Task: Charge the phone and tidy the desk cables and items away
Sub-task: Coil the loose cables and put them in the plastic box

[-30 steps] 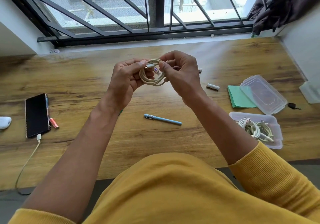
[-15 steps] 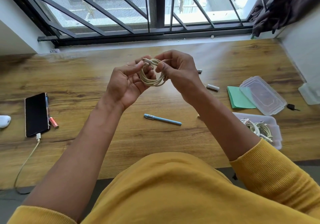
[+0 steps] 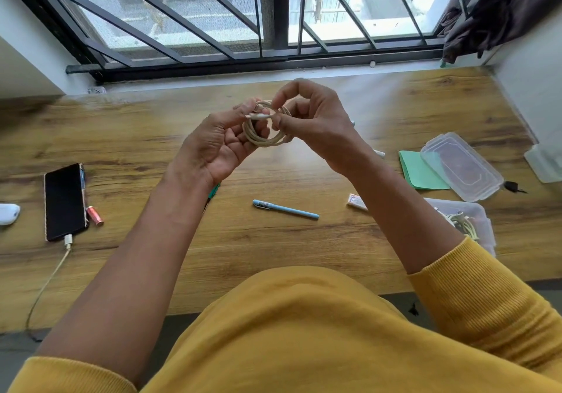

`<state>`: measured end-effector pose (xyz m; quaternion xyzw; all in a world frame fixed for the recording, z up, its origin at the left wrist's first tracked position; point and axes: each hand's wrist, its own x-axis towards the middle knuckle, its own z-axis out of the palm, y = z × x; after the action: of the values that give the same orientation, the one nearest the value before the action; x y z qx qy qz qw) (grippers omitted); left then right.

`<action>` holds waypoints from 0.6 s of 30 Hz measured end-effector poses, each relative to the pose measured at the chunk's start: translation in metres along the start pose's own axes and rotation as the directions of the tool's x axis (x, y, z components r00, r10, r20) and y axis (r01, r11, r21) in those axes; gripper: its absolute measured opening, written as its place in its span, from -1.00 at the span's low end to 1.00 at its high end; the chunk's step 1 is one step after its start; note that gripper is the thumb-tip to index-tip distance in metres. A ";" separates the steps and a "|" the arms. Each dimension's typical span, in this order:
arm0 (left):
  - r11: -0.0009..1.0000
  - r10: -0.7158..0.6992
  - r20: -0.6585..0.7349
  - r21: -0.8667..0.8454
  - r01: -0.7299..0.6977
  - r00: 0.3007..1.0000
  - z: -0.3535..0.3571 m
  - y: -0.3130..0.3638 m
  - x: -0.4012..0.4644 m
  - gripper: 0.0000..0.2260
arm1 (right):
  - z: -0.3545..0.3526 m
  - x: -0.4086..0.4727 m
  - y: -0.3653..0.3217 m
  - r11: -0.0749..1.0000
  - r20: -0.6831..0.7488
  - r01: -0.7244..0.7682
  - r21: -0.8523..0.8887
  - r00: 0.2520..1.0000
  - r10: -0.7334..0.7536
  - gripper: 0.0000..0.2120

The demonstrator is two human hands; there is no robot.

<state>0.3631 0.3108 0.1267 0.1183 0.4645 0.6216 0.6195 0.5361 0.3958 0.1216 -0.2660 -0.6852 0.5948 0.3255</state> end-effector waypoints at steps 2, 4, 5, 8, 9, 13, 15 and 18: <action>0.997 0.029 -0.003 0.065 -0.029 1.000 0.000 0.000 0.000 -0.84 | -0.001 0.001 0.001 0.999 -0.039 -0.007 -0.044 0.999 0.006 -0.81; 0.990 0.058 0.007 0.126 -0.058 0.998 0.000 0.001 0.000 -0.84 | -0.001 0.001 0.002 0.997 -0.079 -0.009 -0.074 0.997 0.004 -0.81; 0.986 0.067 0.015 0.153 -0.069 0.998 -0.001 0.001 0.000 -0.84 | -0.001 0.000 0.002 0.997 -0.099 -0.010 -0.081 0.995 0.002 -0.82; 0.977 0.083 0.043 0.194 -0.089 0.996 -0.002 0.003 0.001 -0.82 | 0.001 -0.002 0.004 0.995 -0.154 -0.019 -0.095 0.988 0.004 -0.83; 0.977 0.087 0.050 0.192 -0.095 0.995 -0.003 0.003 0.001 -0.81 | 0.001 -0.002 0.004 0.995 -0.166 -0.024 -0.095 0.986 0.008 -0.83; 0.963 0.089 0.084 0.246 -0.107 0.992 -0.008 0.003 0.001 -0.76 | 0.001 -0.005 0.009 0.998 -0.179 -0.041 -0.057 0.983 0.030 -0.79; 0.950 0.084 0.107 0.290 -0.112 0.991 -0.010 0.003 0.000 -0.74 | 0.000 -0.007 0.010 0.998 -0.181 -0.054 -0.043 0.982 0.045 -0.76; 0.932 0.094 0.095 0.342 -0.121 0.991 -0.011 -0.002 -0.001 -0.70 | -0.004 -0.008 0.011 0.996 -0.185 -0.085 -0.030 0.980 0.078 -0.75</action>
<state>0.3565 0.3044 0.1198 0.2749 0.5353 0.5579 0.5715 0.5442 0.3944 0.1102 -0.3537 -0.6519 0.5677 0.3574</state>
